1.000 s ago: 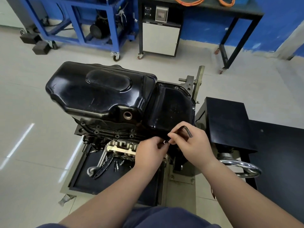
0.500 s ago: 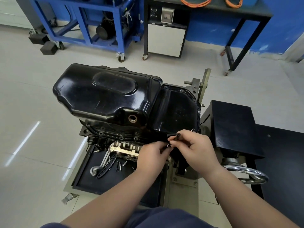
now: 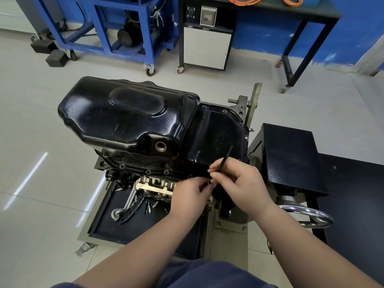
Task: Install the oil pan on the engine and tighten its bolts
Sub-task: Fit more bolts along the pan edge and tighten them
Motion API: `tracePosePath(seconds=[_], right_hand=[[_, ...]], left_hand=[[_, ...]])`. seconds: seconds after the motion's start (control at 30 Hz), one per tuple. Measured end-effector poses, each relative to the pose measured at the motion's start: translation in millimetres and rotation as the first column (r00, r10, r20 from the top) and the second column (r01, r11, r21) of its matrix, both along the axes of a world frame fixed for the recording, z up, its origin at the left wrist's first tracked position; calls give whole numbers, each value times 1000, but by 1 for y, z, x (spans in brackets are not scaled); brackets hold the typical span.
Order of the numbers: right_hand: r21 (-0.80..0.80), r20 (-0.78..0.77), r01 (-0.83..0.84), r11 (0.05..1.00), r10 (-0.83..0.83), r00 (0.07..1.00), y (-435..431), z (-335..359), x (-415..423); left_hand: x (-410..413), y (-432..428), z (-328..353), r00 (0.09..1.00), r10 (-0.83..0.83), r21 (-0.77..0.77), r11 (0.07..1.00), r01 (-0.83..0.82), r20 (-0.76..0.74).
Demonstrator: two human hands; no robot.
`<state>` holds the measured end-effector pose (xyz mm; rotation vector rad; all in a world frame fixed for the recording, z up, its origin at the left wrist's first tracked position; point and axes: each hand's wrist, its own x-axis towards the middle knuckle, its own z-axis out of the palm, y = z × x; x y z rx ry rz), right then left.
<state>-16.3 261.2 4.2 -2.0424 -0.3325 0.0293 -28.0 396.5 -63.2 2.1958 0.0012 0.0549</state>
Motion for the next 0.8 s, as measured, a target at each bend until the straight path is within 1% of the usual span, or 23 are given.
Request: tracePosePath(seconds=[0.13, 0.27, 0.4, 0.53, 0.8], right_hand=[[7, -22, -54, 999, 54, 998, -4, 0, -1], [24, -15, -3, 1000, 3, 1000, -5, -2, 0], [-43, 60, 7, 999, -4, 998, -5, -3, 0], [-84, 94, 23, 996, -15, 995, -2, -4, 1], [-10, 17, -88, 996, 88, 996, -1, -2, 0]], left_hand=[[0, -1, 1, 1000, 7, -5, 1000, -7, -14], [-1, -2, 1, 999, 26, -4, 1000, -26, -24], [-3, -2, -1, 999, 47, -4, 999, -48, -18], [-3, -3, -1, 997, 58, 14, 998, -58, -44], [-1, -2, 1, 999, 34, 5, 999, -34, -18]])
